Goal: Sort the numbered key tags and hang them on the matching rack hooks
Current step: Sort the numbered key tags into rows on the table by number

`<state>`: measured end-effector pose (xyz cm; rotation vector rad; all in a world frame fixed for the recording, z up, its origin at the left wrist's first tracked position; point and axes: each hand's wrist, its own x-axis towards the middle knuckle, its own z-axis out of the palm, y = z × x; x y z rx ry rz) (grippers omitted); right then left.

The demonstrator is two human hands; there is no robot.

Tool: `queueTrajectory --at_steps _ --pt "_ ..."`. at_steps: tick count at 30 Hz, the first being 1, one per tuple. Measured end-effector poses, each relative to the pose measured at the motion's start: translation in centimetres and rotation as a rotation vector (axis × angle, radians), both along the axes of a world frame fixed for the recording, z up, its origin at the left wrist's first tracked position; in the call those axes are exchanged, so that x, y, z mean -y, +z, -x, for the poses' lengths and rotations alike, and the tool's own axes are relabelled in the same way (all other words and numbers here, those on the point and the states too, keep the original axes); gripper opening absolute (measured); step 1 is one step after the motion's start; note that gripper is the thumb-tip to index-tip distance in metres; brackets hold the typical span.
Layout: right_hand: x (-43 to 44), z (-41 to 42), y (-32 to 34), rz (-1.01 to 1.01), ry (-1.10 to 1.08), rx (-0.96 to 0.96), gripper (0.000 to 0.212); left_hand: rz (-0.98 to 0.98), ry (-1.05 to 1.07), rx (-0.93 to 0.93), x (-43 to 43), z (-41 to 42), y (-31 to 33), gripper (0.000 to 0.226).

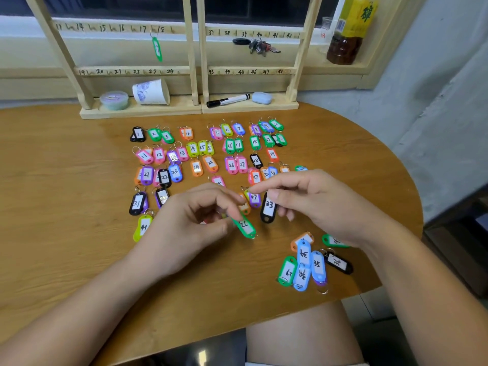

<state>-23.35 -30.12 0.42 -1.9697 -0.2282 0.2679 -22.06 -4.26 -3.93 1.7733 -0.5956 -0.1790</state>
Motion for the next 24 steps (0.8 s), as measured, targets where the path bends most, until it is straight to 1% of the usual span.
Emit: queueTrajectory --at_steps 4,9,11,15,20,24 --pt "-0.3 -0.4 0.1 -0.127 -0.036 -0.009 0.019 0.059 0.014 -0.085 0.1 0.0 0.0 0.019" --pt "-0.5 -0.7 -0.1 -0.175 -0.073 0.08 0.014 0.04 0.019 -0.069 0.1 0.1 0.2 0.021" --pt "-0.6 -0.8 -0.2 -0.192 -0.084 0.097 0.014 0.04 0.024 -0.077 0.1 0.1 0.2 0.018" --pt "-0.9 -0.8 -0.4 -0.232 -0.101 0.112 0.011 0.062 0.007 -0.122 -0.1 0.0 0.3 0.023" --pt "-1.3 -0.5 -0.3 -0.243 -0.116 0.116 0.013 0.086 0.025 -0.119 0.1 0.4 0.8 0.014" --pt "-1.6 -0.4 -0.1 -0.25 -0.11 0.124 0.013 0.114 0.034 -0.114 0.0 0.3 0.7 0.015"
